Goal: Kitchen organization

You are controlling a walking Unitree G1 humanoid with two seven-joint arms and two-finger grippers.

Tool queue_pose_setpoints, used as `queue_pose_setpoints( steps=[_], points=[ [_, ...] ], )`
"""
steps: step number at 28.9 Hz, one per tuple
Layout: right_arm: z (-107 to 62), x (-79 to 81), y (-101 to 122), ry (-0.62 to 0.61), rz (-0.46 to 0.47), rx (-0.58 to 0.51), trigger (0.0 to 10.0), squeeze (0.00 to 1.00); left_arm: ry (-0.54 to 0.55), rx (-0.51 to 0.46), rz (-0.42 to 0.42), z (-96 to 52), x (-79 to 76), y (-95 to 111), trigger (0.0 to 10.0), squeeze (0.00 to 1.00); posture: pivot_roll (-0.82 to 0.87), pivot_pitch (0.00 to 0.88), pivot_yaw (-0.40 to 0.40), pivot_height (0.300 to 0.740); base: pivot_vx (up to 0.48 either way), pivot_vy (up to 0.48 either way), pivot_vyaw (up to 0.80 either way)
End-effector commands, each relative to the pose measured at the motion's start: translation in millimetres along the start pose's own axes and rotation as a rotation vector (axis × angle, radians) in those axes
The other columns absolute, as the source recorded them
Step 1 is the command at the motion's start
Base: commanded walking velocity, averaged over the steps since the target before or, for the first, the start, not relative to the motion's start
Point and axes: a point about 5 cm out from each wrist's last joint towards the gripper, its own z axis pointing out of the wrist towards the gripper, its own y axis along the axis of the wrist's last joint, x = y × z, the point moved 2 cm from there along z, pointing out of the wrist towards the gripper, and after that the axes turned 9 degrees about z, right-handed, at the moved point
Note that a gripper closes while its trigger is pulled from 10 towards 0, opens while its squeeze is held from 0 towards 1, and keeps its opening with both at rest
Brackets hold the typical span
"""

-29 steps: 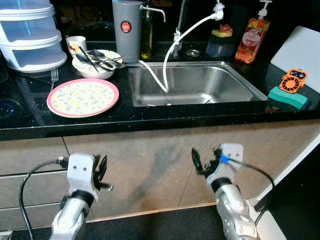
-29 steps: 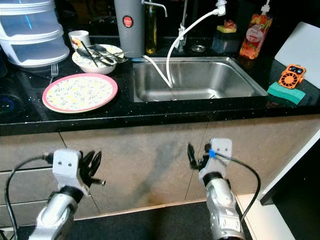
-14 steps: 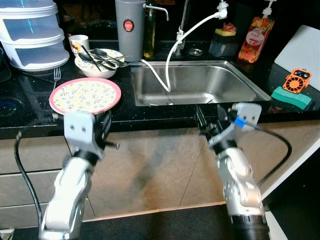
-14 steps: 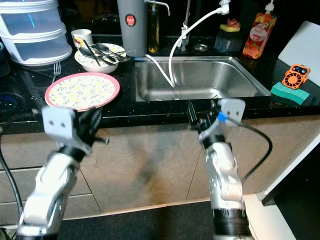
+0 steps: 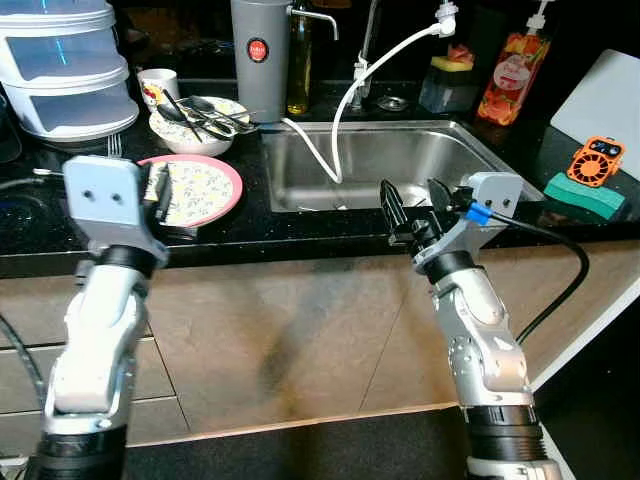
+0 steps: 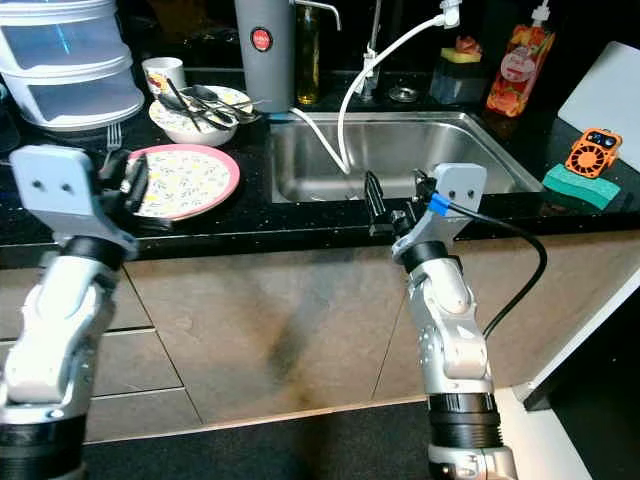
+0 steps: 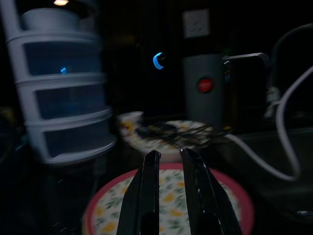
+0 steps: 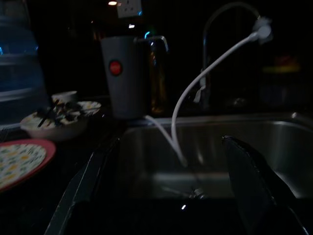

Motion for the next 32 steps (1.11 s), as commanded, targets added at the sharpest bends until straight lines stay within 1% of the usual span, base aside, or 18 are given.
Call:
queue_pose_setpoints(
  steps=[1,3,6,9,11,12,13,14,15,16,19,21,22,25,26,30,31,32],
  points=[
    [4.0,-7.3,9.6,-0.022,-0.003,-0.020,10.0,0.00,0.020,-0.002,-0.014,5.8,10.7,4.6,10.0,0.00,0.01,0.105,-0.033,0.740,0.000,0.000,0.00],
    [5.6,-8.9,13.3,-0.024,-0.009,-0.030,10.0,0.00,0.026,-0.011,-0.013,7.8,13.7,7.6,10.0,0.00,0.01,0.105,-0.033,0.740,0.000,0.000,0.00],
    [13.0,-11.6,32.7,-0.029,-0.021,-0.097,10.0,0.00,0.030,-0.079,0.005,17.9,21.0,24.6,10.0,0.00,0.01,0.106,-0.034,0.740,0.000,0.000,0.00],
    [16.7,-9.6,42.5,-0.023,-0.012,-0.135,10.0,0.00,0.016,-0.115,0.014,23.5,20.3,34.5,10.0,0.00,0.01,0.108,-0.033,0.740,0.000,0.000,0.00],
    [18.3,-3.5,39.8,-0.003,0.009,-0.124,10.0,0.00,-0.060,-0.124,-0.007,25.5,6.0,36.9,10.0,0.00,0.01,0.105,-0.031,0.740,0.000,0.000,0.00],
    [18.3,-3.5,39.8,-0.003,0.009,-0.124,10.0,0.00,-0.060,-0.124,-0.007,25.5,6.0,36.9,10.0,0.00,0.01,0.105,-0.031,0.740,0.000,0.000,0.00],
    [18.7,4.9,32.6,0.017,0.016,-0.103,10.0,0.00,-0.138,-0.123,-0.009,24.5,-12.4,34.6,10.0,0.00,0.02,0.106,-0.033,0.740,0.000,0.000,0.00],
    [18.9,9.1,29.8,0.026,0.018,-0.096,10.0,0.00,-0.170,-0.120,-0.005,23.9,-20.8,33.1,10.0,0.00,0.02,0.106,-0.033,0.740,0.000,0.000,0.00],
    [18.9,9.1,29.8,0.026,0.018,-0.096,10.0,0.00,-0.170,-0.120,-0.005,23.9,-20.8,33.1,10.0,0.00,0.02,0.106,-0.033,0.740,0.000,0.000,0.00],
    [20.3,27.3,25.9,0.074,0.033,-0.093,10.0,0.00,-0.258,-0.120,0.004,20.9,-45.3,31.5,10.0,0.00,0.01,0.109,-0.027,0.740,0.000,0.000,0.00],
    [23.4,46.4,30.7,0.129,0.052,-0.124,10.0,0.00,-0.305,-0.146,0.010,21.9,-59.1,36.4,10.0,0.00,0.00,0.108,-0.026,0.740,0.000,0.000,0.00],
    [27.5,44.5,36.0,0.132,0.053,-0.145,10.0,0.00,-0.249,-0.157,-0.005,31.3,-48.8,40.0,10.0,0.00,0.00,0.107,-0.025,0.740,0.000,0.000,0.00],
    [31.4,37.1,39.3,0.119,0.026,-0.154,10.0,0.00,-0.203,-0.168,0.000,37.8,-35.4,42.6,10.0,0.00,0.01,0.107,-0.025,0.740,0.000,0.000,0.00],
    [35.1,26.7,45.1,0.101,-0.007,-0.168,10.0,0.00,-0.144,-0.178,0.028,43.9,-16.6,44.6,10.0,0.00,0.01,0.107,-0.025,0.740,0.000,0.000,0.00],
    [35.1,26.7,45.1,0.101,-0.007,-0.168,10.0,0.00,-0.144,-0.178,0.028,43.9,-16.6,44.6,10.0,0.00,0.01,0.107,-0.025,0.740,0.000,0.000,0.00],
    [36.6,8.9,46.8,0.053,-0.055,-0.157,10.0,0.00,-0.050,-0.124,0.049,44.4,10.7,32.8,10.0,0.00,0.01,0.107,-0.027,0.740,0.000,0.000,0.00],
    [36.6,8.9,46.8,0.053,-0.055,-0.157,10.0,0.00,-0.050,-0.124,0.049,44.4,10.7,32.8,10.0,0.00,0.01,0.107,-0.027,0.740,0.000,0.000,0.00],
    [35.1,6.7,38.9,0.042,-0.060,-0.121,10.0,0.00,-0.041,-0.083,0.013,41.4,9.2,23.1,10.0,0.00,0.01,0.106,-0.027,0.740,0.000,0.000,0.00]
  ],
)
